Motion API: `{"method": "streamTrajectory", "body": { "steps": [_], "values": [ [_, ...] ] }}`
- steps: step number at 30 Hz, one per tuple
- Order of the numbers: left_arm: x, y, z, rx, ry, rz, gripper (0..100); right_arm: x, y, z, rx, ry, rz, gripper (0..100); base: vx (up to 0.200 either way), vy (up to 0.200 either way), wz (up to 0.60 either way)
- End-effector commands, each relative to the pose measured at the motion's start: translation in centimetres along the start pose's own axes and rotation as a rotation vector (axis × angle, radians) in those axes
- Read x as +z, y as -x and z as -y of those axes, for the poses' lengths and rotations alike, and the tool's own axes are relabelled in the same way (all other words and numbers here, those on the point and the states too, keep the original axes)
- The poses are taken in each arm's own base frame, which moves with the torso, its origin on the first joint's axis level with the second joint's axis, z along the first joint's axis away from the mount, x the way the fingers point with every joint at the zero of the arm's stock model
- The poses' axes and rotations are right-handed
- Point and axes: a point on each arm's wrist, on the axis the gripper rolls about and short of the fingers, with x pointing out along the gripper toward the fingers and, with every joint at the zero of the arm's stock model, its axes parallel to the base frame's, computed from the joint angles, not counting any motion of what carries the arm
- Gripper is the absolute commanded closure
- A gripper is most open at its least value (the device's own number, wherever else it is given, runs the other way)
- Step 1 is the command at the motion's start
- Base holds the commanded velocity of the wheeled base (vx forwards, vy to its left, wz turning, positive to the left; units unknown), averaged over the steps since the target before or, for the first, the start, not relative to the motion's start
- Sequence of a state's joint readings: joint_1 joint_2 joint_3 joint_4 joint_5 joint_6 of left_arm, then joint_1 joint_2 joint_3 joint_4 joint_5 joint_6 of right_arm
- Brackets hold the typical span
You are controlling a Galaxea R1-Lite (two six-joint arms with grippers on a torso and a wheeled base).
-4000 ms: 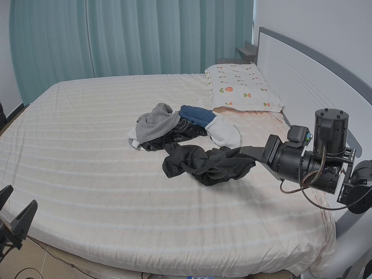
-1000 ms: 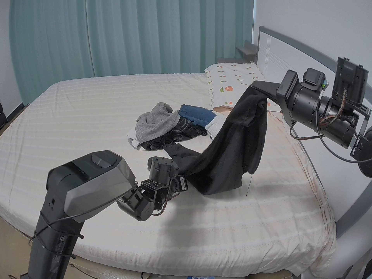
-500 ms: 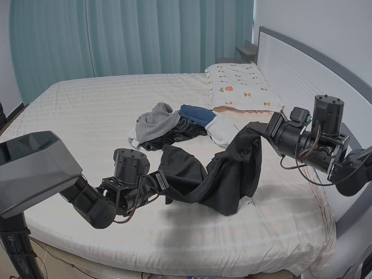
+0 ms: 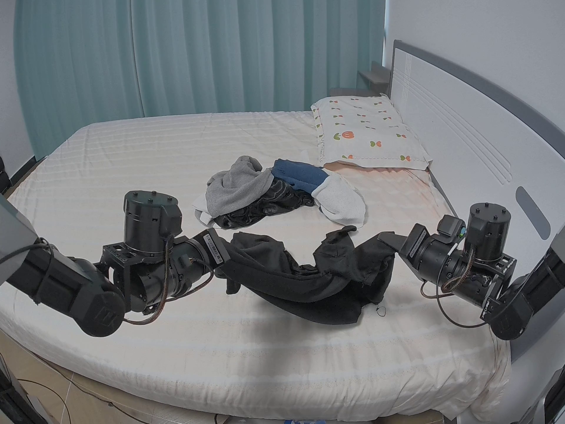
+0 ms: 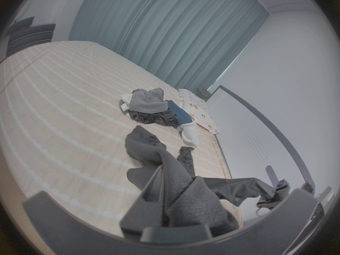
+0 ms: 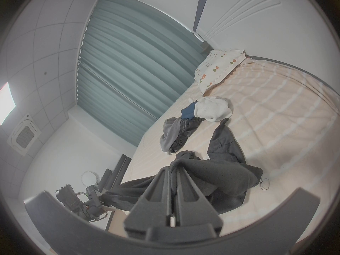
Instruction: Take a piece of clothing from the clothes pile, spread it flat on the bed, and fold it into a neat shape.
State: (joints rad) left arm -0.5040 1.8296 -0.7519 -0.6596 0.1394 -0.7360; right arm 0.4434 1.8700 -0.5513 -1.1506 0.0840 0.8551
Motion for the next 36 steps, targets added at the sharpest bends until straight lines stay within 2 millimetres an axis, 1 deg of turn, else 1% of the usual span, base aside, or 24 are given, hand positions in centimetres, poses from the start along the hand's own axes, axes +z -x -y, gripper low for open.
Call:
{"method": "streamTrajectory", "body": {
  "steps": [1,3,4,6,9,12,16,20,22,24,28,32,36],
  "values": [
    [-0.3,1.3,0.1,-0.062,0.021,-0.002,100,-1.9,-0.5,2.9,-0.057,-0.033,-0.021,100,0.000,0.000,0.00],
    [-0.4,1.3,0.0,-0.068,0.029,-0.005,100,-1.9,-0.8,3.3,-0.055,-0.034,-0.007,100,0.000,0.000,0.00],
    [-1.3,1.1,-0.7,-0.057,0.046,-0.035,100,-2.2,-0.9,3.9,-0.063,-0.034,0.017,100,0.000,0.000,0.00],
    [-2.4,1.4,-1.4,-0.053,0.048,-0.091,100,-2.7,-0.7,4.2,-0.068,-0.035,0.010,100,0.000,0.000,0.00],
    [-3.6,1.8,-2.2,-0.093,0.048,-0.203,100,-3.4,-0.5,4.1,-0.069,-0.043,-0.012,100,0.000,0.000,0.00],
    [-4.1,1.9,-2.6,-0.084,0.076,-0.233,100,-3.9,-0.3,3.8,-0.065,-0.063,-0.023,100,0.000,0.000,0.00],
    [-4.1,1.8,-2.8,-0.070,0.162,-0.241,100,-4.3,-0.3,4.1,-0.082,-0.067,-0.037,100,0.000,0.000,0.00],
    [-4.2,1.7,-3.0,-0.063,0.187,-0.250,100,-4.3,-0.2,4.2,-0.082,-0.070,-0.032,100,0.000,0.000,0.00],
    [-5.0,1.3,-3.5,-0.033,0.188,-0.274,100,-4.4,-0.2,4.2,-0.086,-0.070,-0.024,100,-0.200,0.000,0.00],
    [-5.1,1.1,-3.6,-0.029,0.201,-0.274,100,-4.4,-0.2,4.2,-0.090,-0.069,-0.021,100,-0.200,0.000,0.00],
    [-4.8,1.0,-3.4,-0.051,0.286,-0.251,100,-4.4,-0.2,4.3,-0.092,-0.071,-0.019,100,-0.200,0.000,0.00],
    [-5.1,1.1,-3.7,-0.059,0.304,-0.246,100,-4.4,-0.1,4.2,-0.092,-0.072,-0.017,100,-0.200,0.000,0.00],
    [-5.4,0.7,-3.9,-0.051,0.304,-0.248,100,-4.4,-0.2,4.3,-0.094,-0.072,-0.019,100,0.000,0.000,0.00]
  ]
}}
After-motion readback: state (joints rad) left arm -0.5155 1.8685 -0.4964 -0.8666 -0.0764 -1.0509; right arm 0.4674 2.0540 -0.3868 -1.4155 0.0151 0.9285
